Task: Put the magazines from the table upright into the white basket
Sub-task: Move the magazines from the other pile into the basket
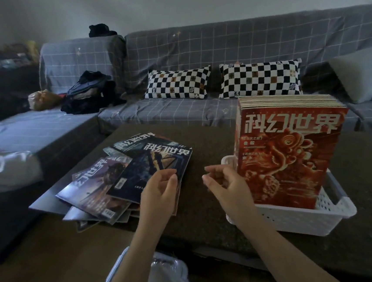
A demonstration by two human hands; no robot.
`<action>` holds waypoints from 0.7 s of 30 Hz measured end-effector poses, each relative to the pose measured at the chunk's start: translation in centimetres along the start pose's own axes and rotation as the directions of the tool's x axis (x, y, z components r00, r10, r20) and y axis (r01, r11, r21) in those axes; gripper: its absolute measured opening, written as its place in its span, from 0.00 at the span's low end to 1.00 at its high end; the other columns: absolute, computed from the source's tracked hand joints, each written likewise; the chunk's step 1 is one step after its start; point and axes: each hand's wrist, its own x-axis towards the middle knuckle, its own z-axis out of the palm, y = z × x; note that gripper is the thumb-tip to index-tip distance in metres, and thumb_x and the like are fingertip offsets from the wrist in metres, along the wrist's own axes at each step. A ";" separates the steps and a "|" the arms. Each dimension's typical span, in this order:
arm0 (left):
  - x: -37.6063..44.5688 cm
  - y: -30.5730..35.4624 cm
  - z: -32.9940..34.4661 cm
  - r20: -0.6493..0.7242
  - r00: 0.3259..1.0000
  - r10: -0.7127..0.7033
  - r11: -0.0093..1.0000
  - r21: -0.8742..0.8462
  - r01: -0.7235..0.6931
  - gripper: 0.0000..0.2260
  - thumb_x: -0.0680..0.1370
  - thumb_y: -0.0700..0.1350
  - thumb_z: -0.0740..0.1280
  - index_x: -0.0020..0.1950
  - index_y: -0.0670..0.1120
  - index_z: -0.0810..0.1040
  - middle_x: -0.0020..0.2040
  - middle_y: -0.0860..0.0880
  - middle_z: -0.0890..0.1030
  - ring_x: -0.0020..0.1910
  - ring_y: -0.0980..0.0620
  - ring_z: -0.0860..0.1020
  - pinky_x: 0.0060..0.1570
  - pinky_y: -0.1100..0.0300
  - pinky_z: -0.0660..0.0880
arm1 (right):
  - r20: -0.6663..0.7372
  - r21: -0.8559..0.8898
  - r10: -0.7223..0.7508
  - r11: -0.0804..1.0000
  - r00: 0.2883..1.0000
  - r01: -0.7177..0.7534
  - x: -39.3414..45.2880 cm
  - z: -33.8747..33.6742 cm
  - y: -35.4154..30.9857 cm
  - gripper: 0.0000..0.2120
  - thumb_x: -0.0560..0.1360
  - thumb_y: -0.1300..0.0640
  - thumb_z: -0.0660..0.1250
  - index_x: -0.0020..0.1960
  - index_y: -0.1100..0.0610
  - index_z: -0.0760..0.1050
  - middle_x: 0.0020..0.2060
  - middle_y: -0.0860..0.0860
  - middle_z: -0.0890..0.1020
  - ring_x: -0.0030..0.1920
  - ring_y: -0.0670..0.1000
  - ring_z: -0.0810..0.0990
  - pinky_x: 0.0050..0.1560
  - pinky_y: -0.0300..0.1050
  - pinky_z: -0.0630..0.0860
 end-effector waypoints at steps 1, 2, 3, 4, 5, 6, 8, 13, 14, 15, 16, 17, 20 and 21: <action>0.4 -0.9 -0.8 -0.018 1.000 -0.006 1.000 0.031 0.006 0.05 0.79 0.49 0.64 0.52 0.54 0.78 0.44 0.58 0.80 0.42 0.65 0.79 0.34 0.73 0.71 | 0.035 -0.010 0.008 1.000 0.999 -0.008 0.4 1.2 0.0 0.07 0.74 0.53 0.69 0.48 0.42 0.75 0.43 0.45 0.81 0.45 0.43 0.80 0.47 0.43 0.79; 0.8 -1.7 -1.6 -0.036 0.999 -0.013 0.998 0.058 0.016 0.05 0.79 0.49 0.64 0.52 0.54 0.78 0.44 0.59 0.80 0.41 0.66 0.79 0.33 0.73 0.71 | 0.070 -0.024 0.018 1.000 0.997 -0.016 0.8 2.4 0.2 0.07 0.74 0.53 0.69 0.49 0.43 0.75 0.43 0.45 0.81 0.45 0.43 0.80 0.48 0.44 0.80; 1.3 -2.5 -2.2 -0.052 0.998 -0.024 0.997 0.077 0.028 0.05 0.79 0.48 0.64 0.53 0.53 0.78 0.44 0.59 0.80 0.41 0.64 0.79 0.33 0.72 0.71 | 0.101 -0.035 0.032 0.999 0.994 -0.029 1.2 3.4 0.3 0.07 0.74 0.54 0.68 0.50 0.44 0.75 0.43 0.45 0.81 0.45 0.44 0.80 0.49 0.45 0.80; 1.7 -3.3 -2.8 -0.066 0.997 -0.033 0.995 0.090 0.039 0.06 0.78 0.48 0.65 0.53 0.52 0.79 0.44 0.59 0.80 0.42 0.63 0.79 0.34 0.71 0.71 | 0.126 -0.043 0.050 0.998 0.991 -0.045 1.7 4.5 0.5 0.08 0.74 0.55 0.68 0.51 0.46 0.75 0.43 0.45 0.80 0.46 0.44 0.80 0.50 0.46 0.80; 2.1 -4.1 -3.3 -0.076 0.996 -0.040 0.994 0.101 0.048 0.06 0.78 0.48 0.65 0.53 0.51 0.79 0.44 0.59 0.80 0.44 0.61 0.80 0.37 0.69 0.72 | 0.145 -0.054 0.070 0.997 0.987 -0.063 2.1 5.4 0.8 0.09 0.74 0.54 0.68 0.53 0.48 0.75 0.44 0.45 0.80 0.46 0.44 0.80 0.50 0.46 0.80; 2.5 -4.8 -3.7 -0.077 0.996 -0.049 0.992 0.115 0.058 0.07 0.78 0.48 0.65 0.54 0.51 0.79 0.45 0.59 0.80 0.46 0.59 0.80 0.40 0.66 0.74 | 0.160 -0.069 0.093 0.994 0.983 -0.082 2.5 6.3 1.1 0.10 0.74 0.54 0.68 0.55 0.49 0.75 0.44 0.44 0.80 0.46 0.43 0.79 0.48 0.43 0.79; 3.3 -6.1 -4.3 -0.067 0.995 -0.070 0.987 0.142 0.079 0.07 0.79 0.49 0.64 0.55 0.51 0.78 0.48 0.56 0.80 0.48 0.56 0.80 0.46 0.57 0.79 | 0.182 -0.112 0.149 0.985 0.972 -0.130 3.2 7.8 1.8 0.13 0.74 0.52 0.68 0.58 0.51 0.74 0.44 0.42 0.79 0.45 0.41 0.78 0.43 0.36 0.77; 5.5 -8.9 -4.8 -0.088 0.995 -0.043 0.949 0.307 0.068 0.09 0.79 0.49 0.63 0.56 0.51 0.79 0.51 0.54 0.79 0.51 0.53 0.77 0.60 0.44 0.72 | 0.186 -0.245 0.292 0.939 0.938 -0.243 4.6 10.3 4.3 0.21 0.74 0.48 0.67 0.66 0.52 0.70 0.53 0.45 0.76 0.47 0.40 0.75 0.43 0.32 0.71; 6.0 -9.3 -4.8 -0.094 0.995 -0.043 0.933 0.352 0.074 0.11 0.79 0.50 0.63 0.58 0.49 0.79 0.55 0.52 0.79 0.56 0.50 0.76 0.64 0.42 0.68 | 0.183 -0.263 0.324 0.926 0.928 -0.272 4.8 10.6 4.7 0.24 0.74 0.47 0.67 0.67 0.52 0.69 0.57 0.48 0.75 0.50 0.42 0.75 0.46 0.35 0.72; 6.6 -9.7 -4.8 -0.102 0.993 -0.051 0.917 0.390 0.087 0.13 0.80 0.50 0.62 0.60 0.48 0.79 0.61 0.49 0.78 0.62 0.48 0.73 0.67 0.41 0.63 | 0.182 -0.273 0.355 0.914 0.917 -0.300 5.0 10.9 5.1 0.25 0.75 0.47 0.67 0.69 0.53 0.67 0.61 0.50 0.74 0.54 0.45 0.75 0.50 0.38 0.73; 7.1 -10.0 -4.8 -0.106 0.992 -0.073 0.902 0.416 0.111 0.14 0.80 0.51 0.62 0.62 0.47 0.78 0.66 0.46 0.76 0.67 0.47 0.70 0.70 0.41 0.60 | 0.179 -0.278 0.377 0.905 0.909 -0.321 5.2 11.1 5.4 0.27 0.75 0.47 0.67 0.70 0.54 0.66 0.64 0.51 0.73 0.57 0.47 0.75 0.52 0.40 0.74; 7.5 -10.3 -4.8 -0.103 0.990 -0.098 0.893 0.430 0.134 0.16 0.80 0.52 0.61 0.65 0.47 0.77 0.70 0.45 0.72 0.71 0.46 0.65 0.71 0.42 0.57 | 0.170 -0.281 0.390 0.899 0.905 -0.335 5.4 11.2 5.6 0.27 0.75 0.48 0.66 0.71 0.55 0.65 0.65 0.52 0.73 0.60 0.49 0.75 0.53 0.40 0.73; 8.7 -11.0 -4.8 -0.075 0.984 -0.163 0.859 0.479 0.179 0.20 0.81 0.54 0.58 0.70 0.47 0.71 0.75 0.42 0.64 0.75 0.44 0.58 0.73 0.44 0.53 | 0.124 -0.271 0.402 0.893 0.907 -0.358 5.9 11.4 6.1 0.24 0.75 0.49 0.67 0.68 0.56 0.69 0.63 0.52 0.75 0.58 0.49 0.75 0.49 0.38 0.70; 9.0 -11.1 -4.8 -0.075 0.981 -0.179 0.841 0.505 0.192 0.21 0.81 0.55 0.57 0.71 0.47 0.70 0.75 0.43 0.64 0.75 0.43 0.58 0.73 0.44 0.52 | 0.122 -0.260 0.407 0.893 0.905 -0.366 6.0 11.5 6.2 0.23 0.75 0.49 0.67 0.67 0.56 0.70 0.62 0.52 0.76 0.55 0.48 0.75 0.46 0.36 0.69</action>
